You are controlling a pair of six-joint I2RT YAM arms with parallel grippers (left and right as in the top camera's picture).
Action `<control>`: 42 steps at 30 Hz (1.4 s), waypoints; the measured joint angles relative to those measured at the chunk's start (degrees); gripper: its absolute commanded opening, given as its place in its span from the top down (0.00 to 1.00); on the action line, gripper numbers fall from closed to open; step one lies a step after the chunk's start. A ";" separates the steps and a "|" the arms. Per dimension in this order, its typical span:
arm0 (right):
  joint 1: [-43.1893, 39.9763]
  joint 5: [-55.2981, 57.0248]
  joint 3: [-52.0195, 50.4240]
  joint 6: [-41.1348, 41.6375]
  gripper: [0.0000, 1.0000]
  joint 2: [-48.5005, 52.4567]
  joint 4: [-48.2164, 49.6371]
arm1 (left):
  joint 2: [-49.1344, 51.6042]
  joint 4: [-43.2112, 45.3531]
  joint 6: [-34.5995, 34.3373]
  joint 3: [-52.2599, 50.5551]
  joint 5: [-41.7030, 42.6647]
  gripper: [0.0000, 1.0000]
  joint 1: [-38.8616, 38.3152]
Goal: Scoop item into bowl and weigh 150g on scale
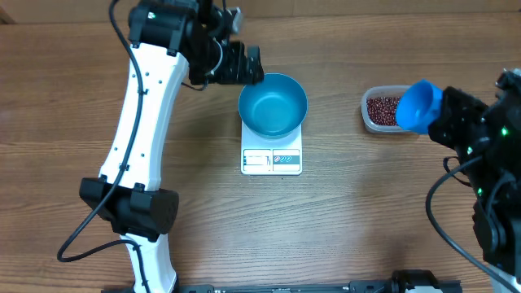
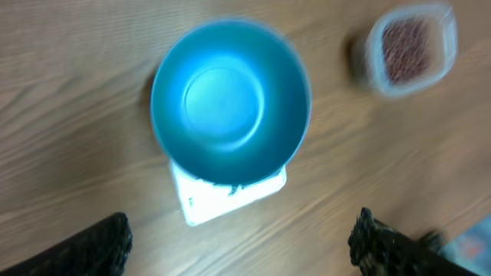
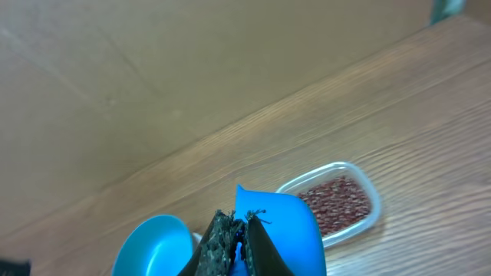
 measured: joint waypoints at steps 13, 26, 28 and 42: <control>0.00 4.17 0.15 -0.04 0.96 1.55 -3.17 | 0.00 -9.44 2.97 0.07 -26.82 0.35 -14.32; 0.02 7.61 0.15 -0.02 0.96 4.76 -5.27 | -20.39 -6.12 -0.61 -0.81 -35.58 0.32 -18.75; 0.00 7.65 0.15 -0.04 0.96 5.62 -5.20 | -25.44 -5.66 -0.96 -4.02 -36.13 0.31 -18.73; 0.00 6.49 0.33 0.00 0.96 7.67 -4.50 | -41.27 50.80 -5.25 -74.73 -30.29 0.00 -18.75</control>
